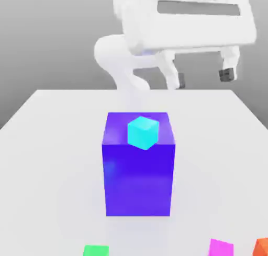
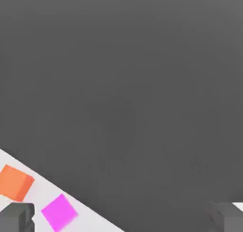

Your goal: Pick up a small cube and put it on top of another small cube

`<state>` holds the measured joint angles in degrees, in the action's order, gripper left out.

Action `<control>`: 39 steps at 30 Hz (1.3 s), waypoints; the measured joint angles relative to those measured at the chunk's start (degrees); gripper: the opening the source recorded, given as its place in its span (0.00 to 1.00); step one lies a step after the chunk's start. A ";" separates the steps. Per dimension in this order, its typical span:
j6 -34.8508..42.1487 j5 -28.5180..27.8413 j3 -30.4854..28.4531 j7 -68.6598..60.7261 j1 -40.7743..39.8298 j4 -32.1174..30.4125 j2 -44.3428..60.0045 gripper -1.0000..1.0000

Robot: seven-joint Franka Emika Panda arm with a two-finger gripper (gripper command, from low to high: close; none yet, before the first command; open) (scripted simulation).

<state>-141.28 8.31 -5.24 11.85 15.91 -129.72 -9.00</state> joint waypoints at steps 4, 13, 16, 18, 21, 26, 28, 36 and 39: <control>-2.20 0.75 0.82 -6.91 2.31 0.45 8.23 0.50; -7.68 -3.61 2.99 -18.22 4.70 1.26 26.16 0.50; -10.24 -6.06 3.12 -20.20 5.59 1.79 32.06 0.50; -13.19 -6.20 3.29 -20.64 5.62 2.60 36.22 0.50; -15.92 -5.99 3.49 -20.91 5.49 3.37 39.84 0.00; -16.38 -5.96 3.55 -20.95 5.45 3.53 40.59 0.00; -14.77 -6.14 3.40 -20.85 5.59 3.07 38.50 0.00; -6.73 -3.58 -3.73 -16.24 -0.34 0.05 27.78 0.00; -5.60 -1.63 -7.83 -13.68 -4.17 -0.89 26.01 0.00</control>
<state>-146.88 6.67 -13.07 -1.83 11.74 -130.61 17.00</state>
